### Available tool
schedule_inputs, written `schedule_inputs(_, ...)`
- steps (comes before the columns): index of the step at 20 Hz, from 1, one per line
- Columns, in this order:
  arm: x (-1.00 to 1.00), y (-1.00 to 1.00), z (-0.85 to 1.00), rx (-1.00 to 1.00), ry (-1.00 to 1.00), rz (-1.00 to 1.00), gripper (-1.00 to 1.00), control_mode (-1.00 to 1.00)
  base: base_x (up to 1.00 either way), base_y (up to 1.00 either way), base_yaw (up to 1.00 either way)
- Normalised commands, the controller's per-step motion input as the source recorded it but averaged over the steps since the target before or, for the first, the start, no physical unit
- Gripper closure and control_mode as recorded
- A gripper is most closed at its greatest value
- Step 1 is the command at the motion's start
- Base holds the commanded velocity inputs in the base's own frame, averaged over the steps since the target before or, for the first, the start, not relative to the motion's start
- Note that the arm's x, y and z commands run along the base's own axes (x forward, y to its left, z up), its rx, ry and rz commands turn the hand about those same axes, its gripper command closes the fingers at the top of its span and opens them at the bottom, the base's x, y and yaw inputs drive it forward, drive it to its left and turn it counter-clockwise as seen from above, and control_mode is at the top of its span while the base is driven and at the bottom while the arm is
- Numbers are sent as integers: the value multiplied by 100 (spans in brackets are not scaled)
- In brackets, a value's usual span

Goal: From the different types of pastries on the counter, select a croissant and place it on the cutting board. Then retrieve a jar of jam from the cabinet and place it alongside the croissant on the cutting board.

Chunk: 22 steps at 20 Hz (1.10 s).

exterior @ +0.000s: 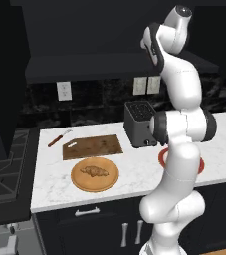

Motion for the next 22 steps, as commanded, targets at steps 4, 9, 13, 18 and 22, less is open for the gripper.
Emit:
schedule_inputs(4,-17,25,-6,0,4,0,100,-100,0,0,0)
schedule_inputs(9,17,-9,-1,0,16,0,100,-100,0,0,0)
schedule_inputs(13,-3,-30,0,8,9,0,100,-100,0,0,0)
schedule_inputs(18,-94,-33,0,21,0,-1,100,-100,0,0,0)
schedule_inputs(22,-100,-22,-12,18,0,-4,100,-100,0,0,0)
